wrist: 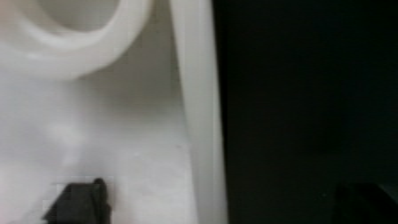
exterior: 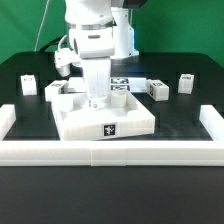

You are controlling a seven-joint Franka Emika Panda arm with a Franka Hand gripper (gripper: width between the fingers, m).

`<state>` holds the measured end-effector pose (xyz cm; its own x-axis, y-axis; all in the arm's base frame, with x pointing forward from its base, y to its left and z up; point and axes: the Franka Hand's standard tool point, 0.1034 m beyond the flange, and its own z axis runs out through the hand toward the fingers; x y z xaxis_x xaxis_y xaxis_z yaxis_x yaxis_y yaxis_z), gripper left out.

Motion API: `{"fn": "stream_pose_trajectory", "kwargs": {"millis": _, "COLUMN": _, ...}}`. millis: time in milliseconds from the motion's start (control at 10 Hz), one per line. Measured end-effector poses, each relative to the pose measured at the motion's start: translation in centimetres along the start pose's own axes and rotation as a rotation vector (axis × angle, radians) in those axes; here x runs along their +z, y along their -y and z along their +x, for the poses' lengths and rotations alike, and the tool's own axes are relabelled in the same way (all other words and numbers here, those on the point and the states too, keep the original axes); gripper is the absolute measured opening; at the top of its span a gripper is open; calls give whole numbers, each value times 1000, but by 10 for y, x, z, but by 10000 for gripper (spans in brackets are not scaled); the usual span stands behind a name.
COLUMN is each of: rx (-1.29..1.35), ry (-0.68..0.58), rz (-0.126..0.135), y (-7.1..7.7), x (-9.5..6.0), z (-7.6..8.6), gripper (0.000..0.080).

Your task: Assemble one leg

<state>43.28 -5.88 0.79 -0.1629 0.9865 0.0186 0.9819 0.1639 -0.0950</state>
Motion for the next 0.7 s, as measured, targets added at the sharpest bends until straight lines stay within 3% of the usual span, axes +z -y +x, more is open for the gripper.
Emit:
{"fn": "stream_pose_trajectory", "kwargs": {"millis": 100, "rx": 0, "ry": 0, "rz": 0, "y": 0, "x": 0, "z": 0, "gripper": 383}}
{"fn": "stream_pose_trajectory", "kwargs": {"millis": 200, "rx": 0, "ry": 0, "rz": 0, "y": 0, "x": 0, "z": 0, "gripper": 383}}
{"fn": "stream_pose_trajectory", "kwargs": {"millis": 400, "rx": 0, "ry": 0, "rz": 0, "y": 0, "x": 0, "z": 0, "gripper": 67}}
{"fn": "stream_pose_trajectory", "kwargs": {"millis": 700, "rx": 1, "ry": 2, "rz": -10, "y": -2, "x": -2, "z": -1, "gripper": 63}}
